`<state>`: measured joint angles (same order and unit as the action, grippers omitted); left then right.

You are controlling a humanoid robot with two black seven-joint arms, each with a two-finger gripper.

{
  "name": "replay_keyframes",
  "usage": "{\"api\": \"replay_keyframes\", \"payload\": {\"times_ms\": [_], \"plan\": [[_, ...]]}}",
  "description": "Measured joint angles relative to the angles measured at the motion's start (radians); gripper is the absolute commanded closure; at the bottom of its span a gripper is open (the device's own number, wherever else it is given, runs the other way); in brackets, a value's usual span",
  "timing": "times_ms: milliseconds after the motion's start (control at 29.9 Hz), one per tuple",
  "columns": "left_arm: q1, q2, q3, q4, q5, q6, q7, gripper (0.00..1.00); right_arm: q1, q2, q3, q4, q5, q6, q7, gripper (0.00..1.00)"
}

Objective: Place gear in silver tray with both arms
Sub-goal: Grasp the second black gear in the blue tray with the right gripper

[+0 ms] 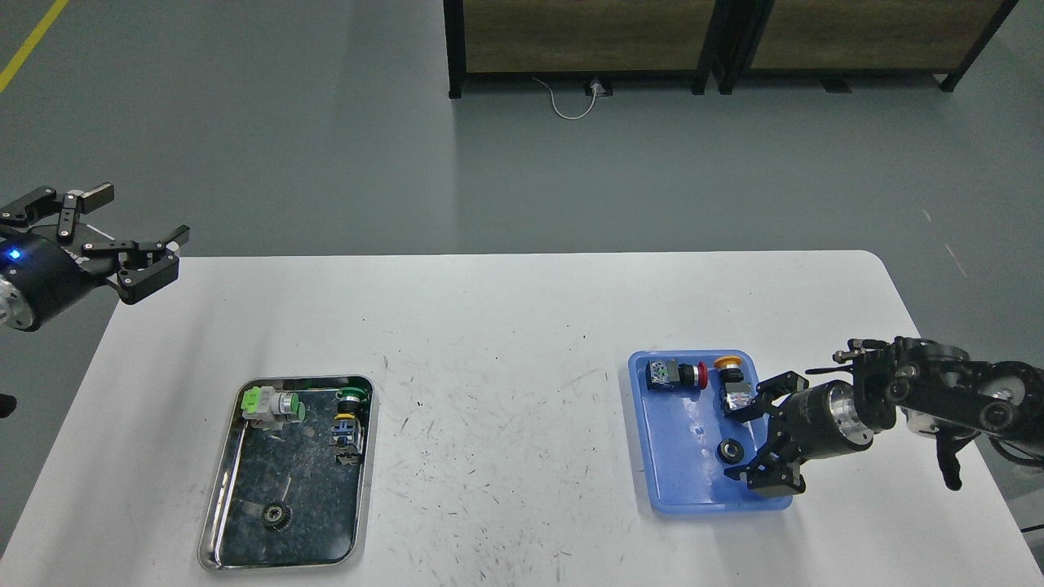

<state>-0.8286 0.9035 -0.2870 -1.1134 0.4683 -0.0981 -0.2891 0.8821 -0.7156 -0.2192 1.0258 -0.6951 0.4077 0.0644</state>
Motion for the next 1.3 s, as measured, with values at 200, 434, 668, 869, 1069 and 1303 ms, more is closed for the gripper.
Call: {"api": "replay_keyframes", "payload": {"times_ms": [200, 434, 668, 869, 1069, 1303], "plan": [[0.0, 0.002, 0.0, 0.0, 0.0, 0.0, -0.001, 0.02, -0.01, 0.031, 0.0, -0.014, 0.0, 0.0, 0.0, 0.2], [0.0, 0.001, 0.0, 0.002, 0.0, 0.0, -0.001, 0.02, -0.014, 0.042, 0.0, -0.015, 0.0, 0.0, -0.001, 0.3], [0.002, -0.002, 0.0, 0.005, 0.0, 0.0, -0.001, 0.02, -0.011, 0.035, 0.0, -0.015, 0.0, 0.004, -0.004, 0.41], [0.001, -0.003, 0.0, 0.011, 0.0, 0.0, -0.001, 0.02, -0.007, 0.028, 0.0, -0.014, 0.0, 0.009, -0.006, 0.48], [0.0, -0.003, 0.0, 0.012, 0.0, -0.001, -0.001, 0.02, -0.005, 0.019, 0.0, -0.011, -0.001, 0.012, -0.007, 0.53], [0.001, -0.002, 0.0, 0.013, 0.0, -0.002, -0.001, 0.02, -0.002, 0.0, -0.002, -0.008, -0.003, 0.018, -0.009, 0.62]]}}
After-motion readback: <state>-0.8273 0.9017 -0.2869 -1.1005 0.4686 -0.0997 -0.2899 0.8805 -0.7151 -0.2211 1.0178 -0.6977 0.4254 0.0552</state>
